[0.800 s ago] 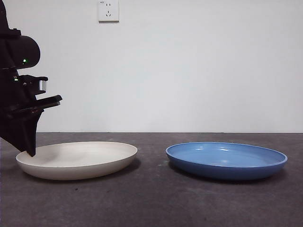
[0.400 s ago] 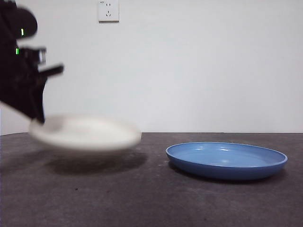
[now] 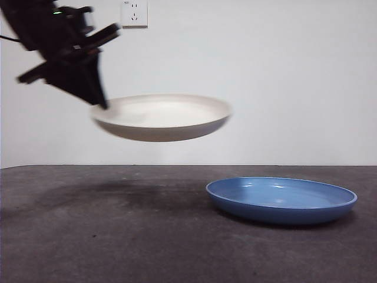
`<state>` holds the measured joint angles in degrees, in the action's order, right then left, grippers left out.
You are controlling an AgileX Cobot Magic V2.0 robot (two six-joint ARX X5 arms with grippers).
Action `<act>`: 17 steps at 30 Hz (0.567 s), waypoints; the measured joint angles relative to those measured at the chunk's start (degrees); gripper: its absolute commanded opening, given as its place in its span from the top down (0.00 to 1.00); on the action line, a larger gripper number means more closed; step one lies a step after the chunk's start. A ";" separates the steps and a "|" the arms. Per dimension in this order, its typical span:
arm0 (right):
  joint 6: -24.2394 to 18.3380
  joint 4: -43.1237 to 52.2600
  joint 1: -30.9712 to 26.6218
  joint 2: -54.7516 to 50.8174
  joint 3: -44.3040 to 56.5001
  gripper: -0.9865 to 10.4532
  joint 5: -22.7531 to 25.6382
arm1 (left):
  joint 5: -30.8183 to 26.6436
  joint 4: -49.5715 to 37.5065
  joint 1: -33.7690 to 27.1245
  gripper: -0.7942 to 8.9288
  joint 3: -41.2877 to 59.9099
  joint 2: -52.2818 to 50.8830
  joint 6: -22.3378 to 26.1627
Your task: Pick up the white plate, put it on the blue plate, put it on desk
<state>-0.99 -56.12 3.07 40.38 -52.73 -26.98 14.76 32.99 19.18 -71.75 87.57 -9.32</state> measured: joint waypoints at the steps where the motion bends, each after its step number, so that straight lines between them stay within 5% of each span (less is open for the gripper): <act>1: 0.15 0.00 0.00 0.00 0.00 0.54 0.00 | 0.00 -0.94 1.29 0.91 -0.31 0.52 -0.55; 17: 2.78 -0.17 0.00 -2.82 -3.34 0.54 0.02 | -1.31 -1.14 14.49 0.91 -17.42 22.16 -4.92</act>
<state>1.78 -56.29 3.07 37.56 -56.07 -26.96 13.45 31.86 33.67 -89.17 109.73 -14.24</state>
